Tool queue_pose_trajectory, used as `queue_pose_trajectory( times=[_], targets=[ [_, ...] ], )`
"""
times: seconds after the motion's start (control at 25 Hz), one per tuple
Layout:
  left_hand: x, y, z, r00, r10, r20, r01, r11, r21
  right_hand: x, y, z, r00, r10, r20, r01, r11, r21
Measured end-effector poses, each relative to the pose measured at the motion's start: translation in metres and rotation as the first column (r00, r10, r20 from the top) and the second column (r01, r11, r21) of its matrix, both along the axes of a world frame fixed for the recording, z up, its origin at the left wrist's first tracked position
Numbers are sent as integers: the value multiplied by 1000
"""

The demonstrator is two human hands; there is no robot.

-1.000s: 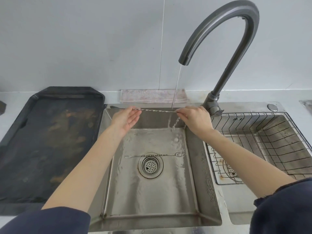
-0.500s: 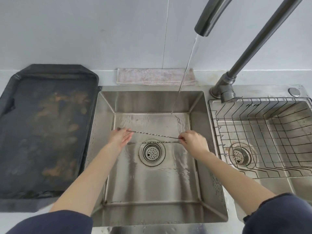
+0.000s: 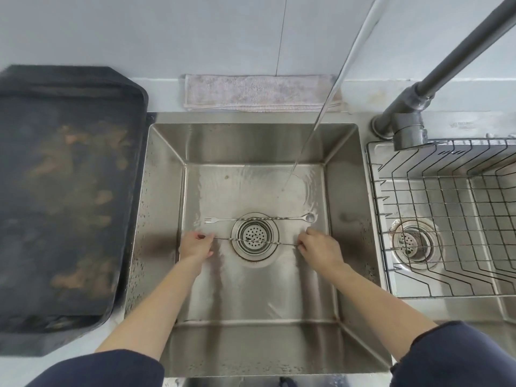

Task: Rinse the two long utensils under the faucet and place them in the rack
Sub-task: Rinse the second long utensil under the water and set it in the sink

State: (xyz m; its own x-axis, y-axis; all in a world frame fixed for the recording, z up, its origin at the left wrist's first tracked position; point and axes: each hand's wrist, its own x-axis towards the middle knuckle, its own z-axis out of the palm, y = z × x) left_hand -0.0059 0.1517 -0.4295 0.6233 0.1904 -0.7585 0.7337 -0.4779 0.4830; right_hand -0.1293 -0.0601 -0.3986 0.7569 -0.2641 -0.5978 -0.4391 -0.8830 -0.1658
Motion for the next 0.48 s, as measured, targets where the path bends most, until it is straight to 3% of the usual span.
queue_pose_trajectory(
  times=[0.32,0.48],
  targets=[
    [-3,3,-6,984,-174,45,164,971,174,-2,1,-10,999,-6,51,6,1000,-4],
    [-4,2,-4,983,-176,46,167,972,166,-3,1,-9,998,-13,62,13,1000,-4]
  ],
)
